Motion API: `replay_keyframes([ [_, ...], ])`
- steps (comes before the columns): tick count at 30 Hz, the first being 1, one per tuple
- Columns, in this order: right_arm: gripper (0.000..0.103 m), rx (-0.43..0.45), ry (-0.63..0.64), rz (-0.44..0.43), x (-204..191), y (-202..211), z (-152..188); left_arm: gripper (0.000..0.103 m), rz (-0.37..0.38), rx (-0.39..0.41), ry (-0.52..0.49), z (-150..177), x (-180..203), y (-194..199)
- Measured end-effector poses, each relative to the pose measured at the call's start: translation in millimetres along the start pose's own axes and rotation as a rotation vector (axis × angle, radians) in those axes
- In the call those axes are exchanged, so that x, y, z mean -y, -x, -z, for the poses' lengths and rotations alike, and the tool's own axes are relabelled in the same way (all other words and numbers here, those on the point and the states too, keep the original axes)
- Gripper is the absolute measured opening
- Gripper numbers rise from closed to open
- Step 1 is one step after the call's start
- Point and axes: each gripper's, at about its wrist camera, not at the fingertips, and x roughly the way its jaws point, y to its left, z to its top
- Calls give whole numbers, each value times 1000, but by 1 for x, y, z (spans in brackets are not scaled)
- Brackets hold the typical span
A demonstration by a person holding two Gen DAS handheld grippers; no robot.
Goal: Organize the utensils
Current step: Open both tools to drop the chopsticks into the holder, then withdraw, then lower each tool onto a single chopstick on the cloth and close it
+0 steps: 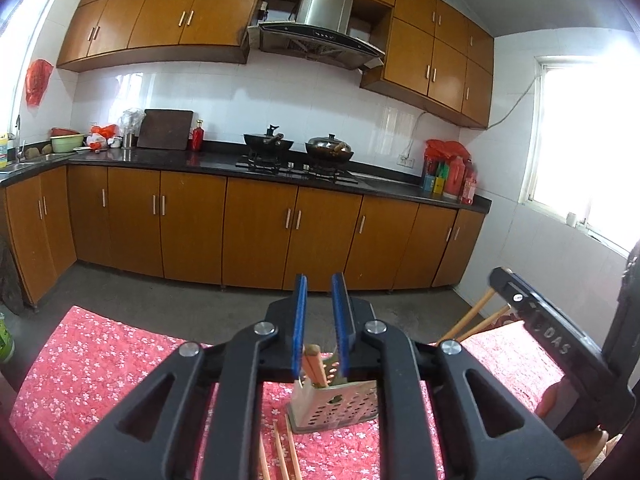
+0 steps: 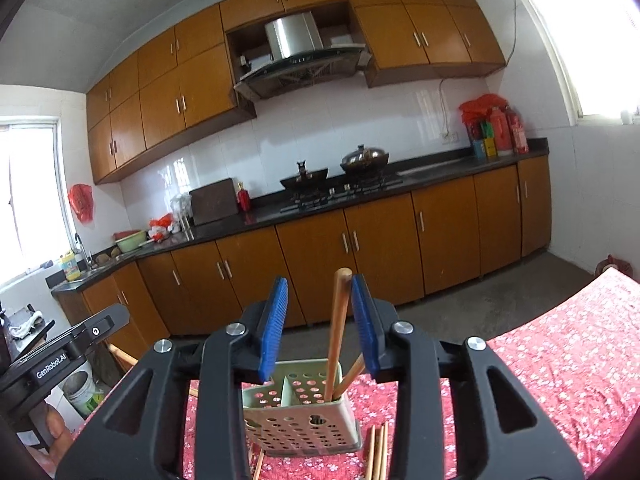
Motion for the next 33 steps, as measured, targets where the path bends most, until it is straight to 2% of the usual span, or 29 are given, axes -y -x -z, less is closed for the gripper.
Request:
replay_keyframes([
  [6, 39, 13, 11, 43, 13, 31, -5, 19, -51, -1, 11, 4, -15, 30],
  [10, 39, -44, 7, 95, 32, 42, 13, 23, -103, -41, 16, 24, -35, 45],
  [14, 39, -235, 6, 142, 55, 27, 57, 23, -157, -152, 27, 67, -60, 39],
  [15, 39, -292, 6, 143, 58, 20, 69, 23, -166, -190, 33, 79, -65, 34],
  [16, 39, -387, 4, 143, 62, 9, 89, 23, -171, -228, 40, 90, -69, 29],
  [19, 29, -564, 0, 98, 62, -8, 134, 23, -168, -318, 45, 118, -74, 18],
  [23, 24, -689, 11, 57, 53, -19, 172, 23, -136, -402, 50, 152, -68, 11],
  [26, 24, -732, 20, 48, 45, -24, 188, 23, -113, -441, 44, 168, -65, 7],
  [28, 23, -730, 34, 48, 41, -25, 190, 23, -101, -462, 42, 176, -64, 6],
  [33, 21, -730, 72, 116, 44, -31, 191, 23, -78, -496, 48, 184, -58, 1],
])
